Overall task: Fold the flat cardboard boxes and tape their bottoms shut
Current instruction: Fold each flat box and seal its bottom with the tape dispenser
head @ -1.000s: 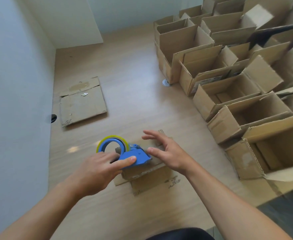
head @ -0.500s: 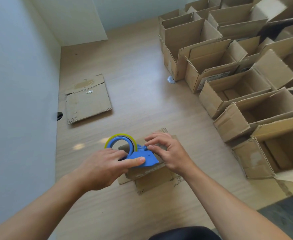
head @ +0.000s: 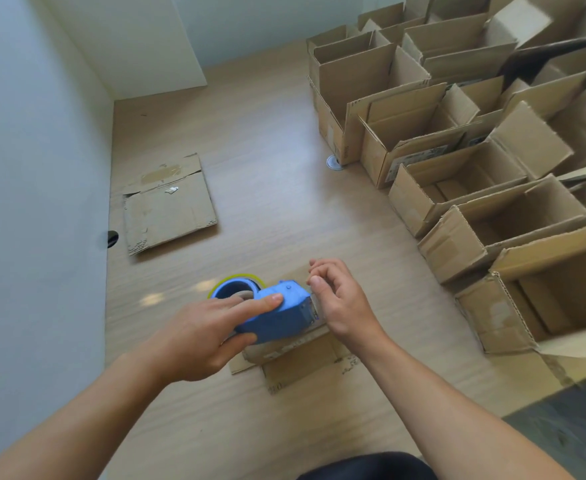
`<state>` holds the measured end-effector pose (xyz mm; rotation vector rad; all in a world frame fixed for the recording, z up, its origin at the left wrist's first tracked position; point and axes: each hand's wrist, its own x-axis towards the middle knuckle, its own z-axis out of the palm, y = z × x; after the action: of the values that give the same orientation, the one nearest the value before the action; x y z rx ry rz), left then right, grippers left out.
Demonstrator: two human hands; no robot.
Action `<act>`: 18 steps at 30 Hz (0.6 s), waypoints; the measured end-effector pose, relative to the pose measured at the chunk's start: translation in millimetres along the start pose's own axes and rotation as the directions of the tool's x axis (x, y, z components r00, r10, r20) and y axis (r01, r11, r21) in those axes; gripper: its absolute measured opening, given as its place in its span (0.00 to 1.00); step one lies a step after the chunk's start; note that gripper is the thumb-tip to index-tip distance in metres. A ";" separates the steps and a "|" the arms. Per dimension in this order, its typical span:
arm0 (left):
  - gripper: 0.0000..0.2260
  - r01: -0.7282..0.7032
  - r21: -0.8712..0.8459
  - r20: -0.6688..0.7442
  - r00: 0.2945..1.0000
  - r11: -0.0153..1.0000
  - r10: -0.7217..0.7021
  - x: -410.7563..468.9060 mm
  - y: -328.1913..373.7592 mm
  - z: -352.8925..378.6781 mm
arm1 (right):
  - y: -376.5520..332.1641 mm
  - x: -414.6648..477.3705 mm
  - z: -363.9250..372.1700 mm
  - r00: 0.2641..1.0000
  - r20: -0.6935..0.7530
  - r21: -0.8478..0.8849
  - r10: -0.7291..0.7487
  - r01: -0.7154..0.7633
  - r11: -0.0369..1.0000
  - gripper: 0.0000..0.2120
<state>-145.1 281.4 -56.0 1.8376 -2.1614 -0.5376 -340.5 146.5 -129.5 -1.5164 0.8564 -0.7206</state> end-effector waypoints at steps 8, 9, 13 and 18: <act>0.26 0.254 -0.319 0.027 0.965 0.913 -0.259 -1.2 10.8 -14.7 | 6.5 4.0 -0.4 0.962 -0.166 0.260 0.215 -0.168 0.951 0.12; 0.26 0.283 -0.338 0.046 0.958 0.898 -0.284 -1.0 12.4 -17.6 | 7.4 4.5 1.2 0.957 -0.172 0.286 0.232 -0.177 0.942 0.12; 0.26 0.385 -0.357 0.154 0.923 0.851 -0.353 -3.7 15.6 -31.2 | 19.2 5.7 3.8 0.922 -0.218 0.425 0.321 -0.207 0.881 0.08; 0.26 0.473 -0.295 0.256 0.876 0.830 -0.408 9.2 19.4 -47.8 | 18.9 7.9 6.9 0.896 -0.273 0.379 0.351 -0.235 0.895 0.07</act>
<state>-143.8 269.5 -5.0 2.1410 -1.5755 -1.1511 -332.6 142.9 -149.3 -0.9395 1.1288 -0.8592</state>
